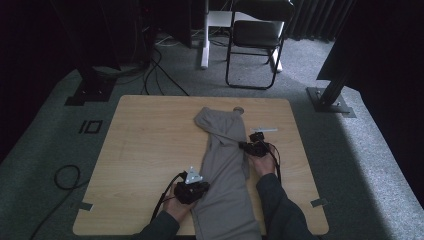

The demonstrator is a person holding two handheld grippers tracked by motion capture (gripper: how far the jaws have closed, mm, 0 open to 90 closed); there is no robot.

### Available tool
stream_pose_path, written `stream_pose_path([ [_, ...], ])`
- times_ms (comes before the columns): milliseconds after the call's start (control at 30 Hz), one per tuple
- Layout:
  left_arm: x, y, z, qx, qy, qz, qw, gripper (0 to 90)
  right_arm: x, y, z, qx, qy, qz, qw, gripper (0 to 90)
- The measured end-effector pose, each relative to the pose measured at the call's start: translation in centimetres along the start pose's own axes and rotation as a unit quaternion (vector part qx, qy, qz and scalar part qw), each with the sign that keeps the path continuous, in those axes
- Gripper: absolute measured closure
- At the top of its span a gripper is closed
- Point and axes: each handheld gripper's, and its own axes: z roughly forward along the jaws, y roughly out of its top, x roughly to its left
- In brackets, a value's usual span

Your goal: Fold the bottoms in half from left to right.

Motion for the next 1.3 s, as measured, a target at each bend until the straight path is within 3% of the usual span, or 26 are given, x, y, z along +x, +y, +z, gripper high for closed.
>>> stream_pose_path([
  [100,-0.1,0.2,0.0,0.005,-0.012,-0.004,0.9999,79.9,-0.5,-1.2,0.5,0.018,-0.005,0.006,0.9998,86.8],
  [133,-0.1,0.4,0.0,0.005,-0.014,0.001,0.9999,75.3,-0.6,-1.4,0.5,0.012,0.002,0.006,0.9999,83.0],
  [167,-0.2,0.7,0.0,0.001,-0.009,0.012,0.9999,72.2,-0.6,-1.4,0.4,0.012,0.007,0.008,0.9999,77.6],
  [233,-0.1,1.5,0.1,-0.008,-0.003,0.021,0.9997,69.0,-0.4,-1.1,0.2,0.014,-0.008,-0.003,0.9999,69.5],
  [300,0.3,2.5,0.3,-0.016,0.011,0.024,0.9995,67.5,-0.2,-0.7,0.0,0.003,0.003,-0.01,0.9999,62.3],
  [500,2.7,4.5,2.4,-0.012,0.027,0.0,0.9996,65.7,1.2,1.3,-0.1,-0.017,0.007,-0.051,0.9985,55.8],
  [633,3.2,4.3,3.3,0.002,0.014,-0.019,0.9997,67.5,3.0,3.0,0.9,-0.017,0.016,-0.09,0.9956,53.2],
  [733,2.9,3.9,3.5,-0.01,0.01,-0.012,0.9998,67.3,4.6,4.2,2.2,-0.014,0.025,-0.121,0.9922,53.7],
  [867,3.0,3.6,3.5,-0.019,0.008,-0.012,0.9997,67.5,6.0,5.2,4.3,-0.005,0.014,-0.156,0.9876,55.9],
  [1000,2.7,3.5,3.4,-0.019,0.016,-0.002,0.9997,67.1,6.1,5.7,6.1,0.007,-0.008,-0.157,0.9876,56.6],
  [1067,2.5,3.5,3.4,-0.018,0.018,0.001,0.9997,66.7,6.1,5.8,6.9,0.026,-0.003,-0.159,0.987,66.1],
  [1133,2.5,3.5,3.4,-0.018,0.018,0.001,0.9997,66.5,6.2,5.9,7.3,0.045,0.0,-0.169,0.9846,83.7],
  [1167,2.5,3.5,3.4,-0.019,0.017,-0.001,0.9997,66.2,6.3,6.0,7.3,0.046,-0.011,-0.168,0.9846,87.0],
  [1200,2.6,3.4,3.4,-0.019,0.016,-0.001,0.9997,66.0,6.1,6.2,6.9,0.034,-0.007,-0.161,0.9863,87.7],
  [1300,2.6,3.4,3.3,-0.019,0.016,-0.001,0.9997,65.3,4.8,6.9,4.7,-0.029,0.014,-0.103,0.9942,87.9],
])
